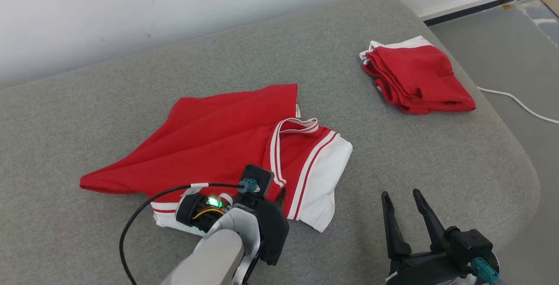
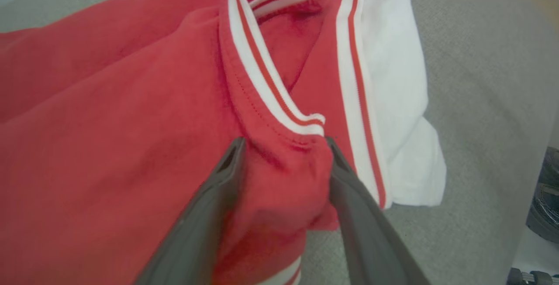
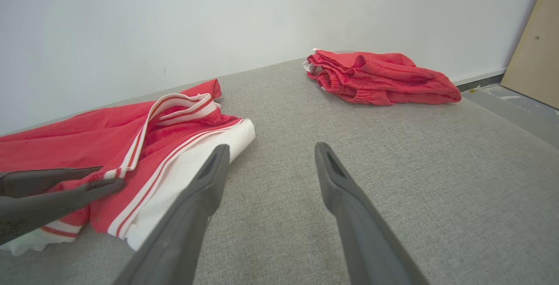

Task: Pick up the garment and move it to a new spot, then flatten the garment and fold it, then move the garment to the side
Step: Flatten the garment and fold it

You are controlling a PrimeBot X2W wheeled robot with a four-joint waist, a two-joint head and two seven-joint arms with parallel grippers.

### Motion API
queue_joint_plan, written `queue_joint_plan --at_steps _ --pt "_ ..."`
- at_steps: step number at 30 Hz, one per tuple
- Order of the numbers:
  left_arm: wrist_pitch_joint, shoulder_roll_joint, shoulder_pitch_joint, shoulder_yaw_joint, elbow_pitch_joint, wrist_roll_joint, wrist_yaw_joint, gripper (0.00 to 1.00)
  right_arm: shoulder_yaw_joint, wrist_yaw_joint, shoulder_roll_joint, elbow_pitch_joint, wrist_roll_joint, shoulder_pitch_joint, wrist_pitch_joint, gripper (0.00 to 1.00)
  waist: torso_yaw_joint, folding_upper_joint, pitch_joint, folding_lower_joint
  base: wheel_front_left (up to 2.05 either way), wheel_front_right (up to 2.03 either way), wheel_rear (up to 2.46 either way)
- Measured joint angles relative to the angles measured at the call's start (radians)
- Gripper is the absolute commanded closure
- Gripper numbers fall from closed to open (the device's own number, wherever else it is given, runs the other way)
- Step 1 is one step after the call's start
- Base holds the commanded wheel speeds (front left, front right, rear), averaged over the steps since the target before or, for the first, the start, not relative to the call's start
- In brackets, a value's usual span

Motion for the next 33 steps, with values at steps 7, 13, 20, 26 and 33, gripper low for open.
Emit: queue_joint_plan --at_steps 7,13,20,26,33 --pt "-0.062 -0.003 -0.033 0.006 0.004 -0.014 -0.009 1.00 0.004 0.000 0.000 -0.001 0.004 -0.007 0.000 0.00 0.012 0.0000 -0.001 0.0001 0.00 0.00 0.00" --pt "-0.162 -0.005 -0.171 0.030 -0.076 -0.064 -0.053 1.00 0.009 0.000 0.000 0.000 0.004 -0.011 0.000 0.00 0.019 0.0000 -0.001 0.0000 0.00 0.00 0.00" --pt "-0.306 -0.007 -0.396 0.001 -0.291 -0.264 -0.068 1.00 0.026 0.000 0.000 0.008 0.010 -0.020 0.000 0.00 0.012 0.0000 -0.001 0.0000 0.00 0.00 0.00" --pt "-0.428 -0.008 -0.557 0.010 -0.479 -0.506 -0.033 1.00 0.040 0.000 0.000 0.019 0.013 -0.023 0.000 0.00 0.001 0.0000 -0.010 0.0000 0.00 0.00 0.00" --pt "-0.435 -0.010 -0.548 0.201 -0.670 -0.565 0.011 1.00 0.031 0.000 0.000 0.019 0.014 -0.026 -0.001 0.00 0.024 0.0000 -0.007 0.0000 0.00 0.00 0.00"
